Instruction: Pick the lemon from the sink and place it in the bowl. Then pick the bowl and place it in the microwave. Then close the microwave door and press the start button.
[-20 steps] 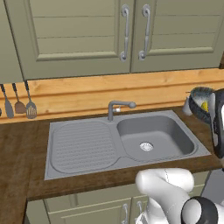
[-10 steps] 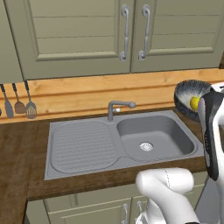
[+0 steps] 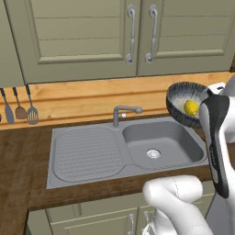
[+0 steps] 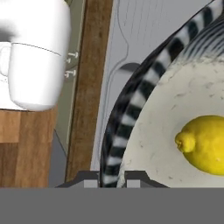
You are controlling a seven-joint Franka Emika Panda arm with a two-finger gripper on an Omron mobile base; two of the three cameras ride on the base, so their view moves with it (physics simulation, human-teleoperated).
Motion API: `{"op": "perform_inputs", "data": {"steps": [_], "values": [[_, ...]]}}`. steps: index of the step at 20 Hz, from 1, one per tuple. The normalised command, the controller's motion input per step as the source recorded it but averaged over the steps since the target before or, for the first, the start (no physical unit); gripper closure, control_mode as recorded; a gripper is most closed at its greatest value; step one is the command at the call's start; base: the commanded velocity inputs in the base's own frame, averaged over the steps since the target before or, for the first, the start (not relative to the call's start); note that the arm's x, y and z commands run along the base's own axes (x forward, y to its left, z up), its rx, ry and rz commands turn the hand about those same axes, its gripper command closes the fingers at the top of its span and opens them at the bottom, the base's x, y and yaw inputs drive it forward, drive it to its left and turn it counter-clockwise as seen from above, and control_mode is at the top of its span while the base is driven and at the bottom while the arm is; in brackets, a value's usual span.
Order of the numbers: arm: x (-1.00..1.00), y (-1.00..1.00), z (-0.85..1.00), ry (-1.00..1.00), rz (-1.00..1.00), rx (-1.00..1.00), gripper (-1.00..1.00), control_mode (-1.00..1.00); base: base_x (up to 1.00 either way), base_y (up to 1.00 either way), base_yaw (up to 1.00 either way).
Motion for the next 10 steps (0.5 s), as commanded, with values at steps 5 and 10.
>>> {"op": "perform_inputs", "data": {"steps": [5, 10], "values": [[0.0, 0.54, 0.18, 0.02, 0.0, -0.08, 1.0, -1.0, 0.0, 0.0, 0.0], [-0.01, 0.1, 0.11, 0.05, 0.0, -0.01, 1.0, 1.0, -0.04, 0.0, 0.0]]}}
